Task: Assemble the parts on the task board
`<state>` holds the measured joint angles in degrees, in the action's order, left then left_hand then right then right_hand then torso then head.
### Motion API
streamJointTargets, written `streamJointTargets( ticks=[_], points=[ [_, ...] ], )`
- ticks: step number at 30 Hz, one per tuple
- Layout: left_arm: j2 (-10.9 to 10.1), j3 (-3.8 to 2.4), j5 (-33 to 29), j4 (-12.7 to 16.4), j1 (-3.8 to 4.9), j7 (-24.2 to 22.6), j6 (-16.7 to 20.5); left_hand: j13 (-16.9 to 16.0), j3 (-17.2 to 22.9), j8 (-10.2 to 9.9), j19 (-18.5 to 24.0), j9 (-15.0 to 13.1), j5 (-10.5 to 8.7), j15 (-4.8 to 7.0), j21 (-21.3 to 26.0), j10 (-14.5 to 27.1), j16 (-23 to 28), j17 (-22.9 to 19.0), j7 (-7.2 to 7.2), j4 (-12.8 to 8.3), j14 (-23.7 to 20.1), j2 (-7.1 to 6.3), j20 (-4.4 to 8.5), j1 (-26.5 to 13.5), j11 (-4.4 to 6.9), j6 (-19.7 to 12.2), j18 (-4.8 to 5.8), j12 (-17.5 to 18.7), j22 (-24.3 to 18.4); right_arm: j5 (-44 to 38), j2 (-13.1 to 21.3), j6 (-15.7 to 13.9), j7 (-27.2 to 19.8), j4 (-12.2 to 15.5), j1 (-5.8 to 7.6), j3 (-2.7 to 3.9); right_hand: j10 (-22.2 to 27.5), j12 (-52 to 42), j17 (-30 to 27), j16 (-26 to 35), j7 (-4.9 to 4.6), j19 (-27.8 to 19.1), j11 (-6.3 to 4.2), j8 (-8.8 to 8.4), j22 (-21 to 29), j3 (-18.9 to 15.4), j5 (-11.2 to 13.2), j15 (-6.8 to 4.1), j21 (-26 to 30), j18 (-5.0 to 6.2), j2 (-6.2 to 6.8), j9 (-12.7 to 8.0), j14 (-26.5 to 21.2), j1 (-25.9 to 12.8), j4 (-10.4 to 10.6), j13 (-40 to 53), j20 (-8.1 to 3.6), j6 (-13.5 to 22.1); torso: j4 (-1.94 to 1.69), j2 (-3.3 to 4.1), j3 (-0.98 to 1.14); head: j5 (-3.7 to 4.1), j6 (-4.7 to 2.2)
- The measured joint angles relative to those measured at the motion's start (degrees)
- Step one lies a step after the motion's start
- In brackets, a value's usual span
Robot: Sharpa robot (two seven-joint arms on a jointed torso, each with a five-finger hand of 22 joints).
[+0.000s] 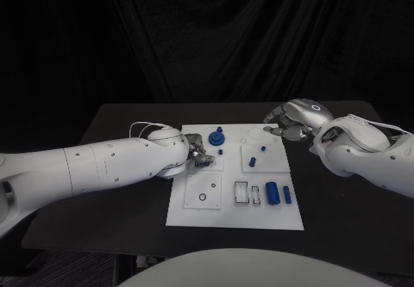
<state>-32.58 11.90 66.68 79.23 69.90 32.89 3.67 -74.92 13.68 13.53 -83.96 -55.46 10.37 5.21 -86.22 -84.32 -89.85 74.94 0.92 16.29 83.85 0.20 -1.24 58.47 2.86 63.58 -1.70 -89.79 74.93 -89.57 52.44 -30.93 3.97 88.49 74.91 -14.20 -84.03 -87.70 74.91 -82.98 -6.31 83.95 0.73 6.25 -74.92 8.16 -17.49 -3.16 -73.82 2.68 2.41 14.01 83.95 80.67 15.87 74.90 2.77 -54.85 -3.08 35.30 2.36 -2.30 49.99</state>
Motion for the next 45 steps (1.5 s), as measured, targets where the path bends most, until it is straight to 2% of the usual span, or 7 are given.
streamJointTargets(
  ticks=[7, 9, 22, 27, 29, 31, 45],
  points=[
    [-0.3, 0.04, 0.0, 0.1, -0.06, -0.4, 0.1, 0.0, -1.6, 0.0, 0.0, -0.5, -1.22, 0.0, 0.0, 0.0, 0.0, 0.0, 0.0, 0.3, 0.0, 0.32, 0.0, -0.8, 0.0, 0.4, 0.0, 0.0, 0.0, 0.0, 0.1, 0.1, 0.1, 0.0, -0.02, 0.0, 0.0, 0.0, 0.0, 0.0, 0.0, 0.0, 0.0, 0.0, 0.0, 0.0, 0.0, 0.0, 0.0, 0.0, 0.0, 0.0, 0.0, 0.0, 0.0, 0.0, 0.0, 0.0, -0.09, 0.0, -0.03, 0.12, 0.0],
    [-0.3, 0.06, 0.0, 0.1, -0.07, -0.6, 0.2, 0.0, -2.3, 0.0, 0.0, -0.9, -1.9, 0.0, 0.0, 0.0, 0.0, 0.0, 0.0, 0.4, 0.0, 0.99, 0.0, -1.4, 0.0, 0.4, 0.0, 0.0, 0.0, 0.0, 0.1, 0.1, 0.1, 0.0, -0.02, 0.0, 0.0, 0.0, 0.0, 0.0, 0.0, 0.0, 0.0, 0.0, 0.0, 0.0, 0.0, 0.0, 0.0, 0.0, 0.0, 0.0, 0.0, 0.0, 0.0, 0.0, 0.0, 0.0, -0.09, 0.0, -0.03, 0.07, 0.0],
    [-0.3, 0.08, 0.0, -0.2, -0.09, -1.5, 0.2, 0.0, -3.8, 0.1, 0.0, -2.1, -2.68, 0.0, 0.0, 0.0, 0.0, 0.0, 0.09, 0.3, 0.0, 1.69, 0.0, -2.7, 0.0, 0.5, 0.0, 0.0, 0.0, 0.0, 0.0, 0.4, 0.3, 0.0, -0.03, 0.0, 0.0, 0.2, 0.0, 0.0, 0.0, 0.0, 0.0, 0.0, 0.0, 0.0, 0.0, 0.0, 0.0, 0.0, 0.0, -0.1, 0.0, 0.0, 0.0, 0.0, 0.0, 0.0, -0.07, 0.04, -0.05, -0.17, 0.0],
    [-0.3, 0.08, 0.0, -0.2, -0.1, -1.8, 0.3, 0.0, -4.7, 0.2, 0.0, -2.4, -2.93, 0.0, 0.0, 0.0, 0.0, 0.0, 0.09, 0.4, 0.0, 2.25, 0.0, -3.2, 0.0, 0.5, 0.0, 0.0, 0.0, 0.0, 0.0, 0.4, 0.3, 0.0, -0.04, 0.0, 0.0, 0.2, 0.0, 0.0, 0.0, 0.0, 0.0, 0.0, 0.0, 0.0, 0.0, 0.0, 0.0, 0.0, 0.0, -0.1, 0.0, 0.0, 0.0, 0.0, 0.0, 0.0, -0.06, 0.08, -0.04, -0.17, 0.0],
    [-0.3, 0.08, 0.0, -0.2, -0.12, -2.0, 0.4, 0.0, -5.2, 0.2, 0.0, -2.7, -2.93, 0.0, 0.0, 0.0, 0.0, 0.0, 0.09, 0.5, 0.0, 2.95, 0.0, -3.9, 0.0, 0.5, 0.0, 0.0, 0.0, 0.0, 0.1, 0.5, 0.3, 0.0, -0.04, 0.0, 0.0, 0.2, 0.0, 0.0, 0.0, 0.0, 0.0, 0.0, 0.0, 0.0, 0.0, 0.0, 0.0, 0.0, 0.0, -0.1, 0.0, 0.0, 0.0, 0.0, 0.0, 0.0, -0.05, 0.08, -0.04, -0.17, 0.0],
    [-0.3, 0.12, -0.1, -0.2, -0.18, -2.2, 0.8, 0.0, -5.7, 0.2, 0.0, -3.1, -2.93, 0.0, 0.0, 0.0, 0.0, 0.0, 0.09, 0.5, 0.0, 3.5, 0.0, -4.5, 0.0, 0.5, 0.0, 0.0, 0.0, 0.0, 0.1, 0.5, 0.3, 0.0, -0.04, 0.0, 0.0, 0.2, 0.0, 0.0, 0.0, 0.0, 0.0, 0.0, 0.0, 0.0, 0.0, 0.0, 0.0, 0.0, 0.0, -0.1, 0.0, 0.0, 0.0, 0.0, 0.0, 0.0, -0.05, 0.08, -0.04, -0.18, 0.0],
    [-2.6, 0.24, -0.1, 2.4, -0.35, -4.4, 5.9, 0.0, -8.4, 1.8, 0.0, -7.3, -2.46, 0.21, 0.0, 0.2, 0.0, 0.0, -0.31, 0.5, 0.2, 3.96, 0.0, -5.0, 0.2, 0.9, 0.0, 0.0, 0.0, 0.0, 0.5, 0.5, 0.4, 0.1, -0.05, 0.0, 0.0, 0.2, 0.0, 0.0, 0.0, 0.0, 0.0, 0.0, 0.0, 0.2, 0.0, 0.0, 0.2, 0.0, 0.0, -0.1, 0.0, 0.0, 0.2, 0.0, 0.0, 0.0, -0.01, 0.04, -0.04, -0.4, 0.0]
  ],
)
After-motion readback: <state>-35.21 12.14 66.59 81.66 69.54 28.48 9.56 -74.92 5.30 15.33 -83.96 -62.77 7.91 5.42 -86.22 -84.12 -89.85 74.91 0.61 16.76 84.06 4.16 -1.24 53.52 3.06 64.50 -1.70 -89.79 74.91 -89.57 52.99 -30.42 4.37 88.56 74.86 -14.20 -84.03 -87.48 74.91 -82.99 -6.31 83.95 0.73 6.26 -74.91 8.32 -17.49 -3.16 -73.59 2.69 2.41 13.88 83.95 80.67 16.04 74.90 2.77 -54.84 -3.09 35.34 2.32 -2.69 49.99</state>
